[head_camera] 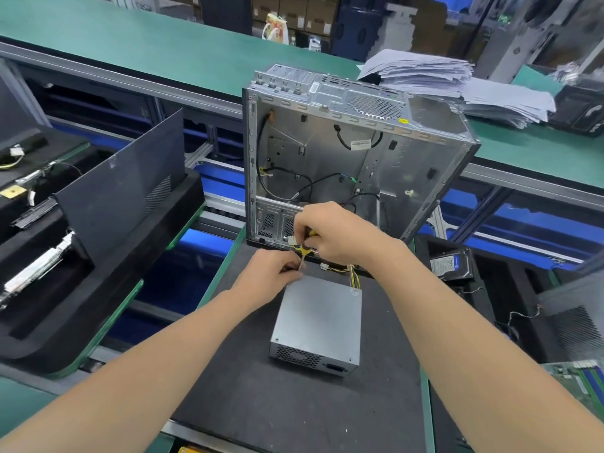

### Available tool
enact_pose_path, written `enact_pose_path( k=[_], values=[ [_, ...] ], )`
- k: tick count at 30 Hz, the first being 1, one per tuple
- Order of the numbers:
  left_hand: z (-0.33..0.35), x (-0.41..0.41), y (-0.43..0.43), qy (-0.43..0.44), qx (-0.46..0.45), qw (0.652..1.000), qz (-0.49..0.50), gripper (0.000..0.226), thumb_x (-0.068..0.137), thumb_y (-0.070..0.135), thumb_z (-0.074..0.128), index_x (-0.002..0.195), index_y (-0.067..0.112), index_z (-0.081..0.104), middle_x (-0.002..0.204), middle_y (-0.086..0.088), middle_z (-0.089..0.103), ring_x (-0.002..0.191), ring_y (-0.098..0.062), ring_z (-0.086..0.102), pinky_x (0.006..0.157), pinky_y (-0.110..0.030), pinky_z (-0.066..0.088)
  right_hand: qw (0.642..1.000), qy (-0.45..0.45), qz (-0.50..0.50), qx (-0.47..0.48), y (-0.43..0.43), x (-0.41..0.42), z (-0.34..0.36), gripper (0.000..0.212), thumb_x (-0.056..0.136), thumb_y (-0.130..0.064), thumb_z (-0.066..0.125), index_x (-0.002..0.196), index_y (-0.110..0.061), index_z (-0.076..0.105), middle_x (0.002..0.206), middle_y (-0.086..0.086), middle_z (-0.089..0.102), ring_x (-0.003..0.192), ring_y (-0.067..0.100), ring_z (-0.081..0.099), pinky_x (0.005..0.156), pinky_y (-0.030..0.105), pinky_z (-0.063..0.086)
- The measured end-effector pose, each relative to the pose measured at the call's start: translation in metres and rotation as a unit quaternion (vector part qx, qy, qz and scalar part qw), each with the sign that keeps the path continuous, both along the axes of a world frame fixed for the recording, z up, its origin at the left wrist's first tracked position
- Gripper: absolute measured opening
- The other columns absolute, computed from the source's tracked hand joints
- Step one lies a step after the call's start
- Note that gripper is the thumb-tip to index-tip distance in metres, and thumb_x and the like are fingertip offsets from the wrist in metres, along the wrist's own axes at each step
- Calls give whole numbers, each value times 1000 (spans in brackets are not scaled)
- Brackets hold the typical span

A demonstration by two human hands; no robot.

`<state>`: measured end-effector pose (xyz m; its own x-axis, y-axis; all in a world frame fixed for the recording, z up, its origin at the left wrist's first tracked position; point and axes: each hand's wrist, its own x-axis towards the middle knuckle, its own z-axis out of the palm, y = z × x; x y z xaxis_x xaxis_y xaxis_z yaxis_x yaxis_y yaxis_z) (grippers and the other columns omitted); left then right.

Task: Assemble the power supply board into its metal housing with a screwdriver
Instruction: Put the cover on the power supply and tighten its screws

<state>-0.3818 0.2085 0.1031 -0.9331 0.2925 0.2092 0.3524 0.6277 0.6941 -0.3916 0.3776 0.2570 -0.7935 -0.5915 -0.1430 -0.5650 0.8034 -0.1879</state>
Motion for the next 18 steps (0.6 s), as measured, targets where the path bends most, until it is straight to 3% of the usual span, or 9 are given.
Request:
enact_pose_path(
  k=[5, 7, 9, 11, 12, 15, 18],
  values=[
    [-2, 1, 1, -2, -23, 1000, 0, 8, 89, 28, 77, 97, 29, 75, 81, 19, 71, 80, 1, 65, 76, -27, 55, 997, 39, -67, -22, -3, -1, -3, 6, 95, -25, 72, 96, -19, 72, 82, -9, 53, 90, 21, 57, 56, 28, 39],
    [-2, 1, -1, 5, -36, 999, -7, 8, 90, 27, 75, 98, 27, 75, 84, 16, 73, 82, -2, 67, 79, -28, 56, 991, 57, -114, -30, -10, 1, -9, 26, 99, -32, 65, 85, -10, 65, 76, 2, 52, 85, 31, 58, 54, 32, 38],
    [-2, 2, -3, 9, -51, 999, -14, 6, 90, 25, 75, 91, 29, 71, 81, 18, 71, 80, 2, 65, 78, -25, 56, 982, 60, -173, -54, -17, 5, -19, 42, 102, -28, 56, 66, -9, 46, 67, 7, 43, 74, 36, 53, 58, 33, 37],
    [-1, 2, -3, 7, -52, 999, -9, 25, 89, 26, 76, 81, 42, 60, 73, 29, 64, 76, 10, 61, 73, -13, 49, 974, 62, -209, -63, -25, 9, -24, 48, 103, -29, 53, 61, -13, 35, 65, 5, 37, 71, 34, 49, 61, 33, 36],
    [-1, 2, -3, 7, -47, 999, -6, 32, 89, 25, 77, 79, 46, 55, 70, 34, 61, 77, 15, 59, 69, -6, 42, 974, 64, -207, -62, -27, 9, -24, 48, 103, -32, 54, 62, -13, 38, 66, 6, 40, 72, 34, 51, 62, 34, 37],
    [3, 0, -1, 5, -36, 999, -17, 32, 90, 21, 76, 83, 44, 55, 66, 36, 58, 77, 22, 55, 65, -2, 38, 983, 74, -155, -67, -20, 8, -18, 33, 101, -42, 60, 85, -14, 58, 86, 6, 59, 85, 31, 57, 68, 37, 45],
    [7, -1, -2, 8, -40, 998, -43, 25, 91, 20, 75, 86, 40, 60, 70, 29, 57, 77, 16, 57, 66, -5, 39, 992, 52, -38, -106, -3, 4, -10, 4, 96, -23, 67, 100, -21, 66, 102, -4, 64, 94, 18, 59, 80, 36, 50]
  ],
)
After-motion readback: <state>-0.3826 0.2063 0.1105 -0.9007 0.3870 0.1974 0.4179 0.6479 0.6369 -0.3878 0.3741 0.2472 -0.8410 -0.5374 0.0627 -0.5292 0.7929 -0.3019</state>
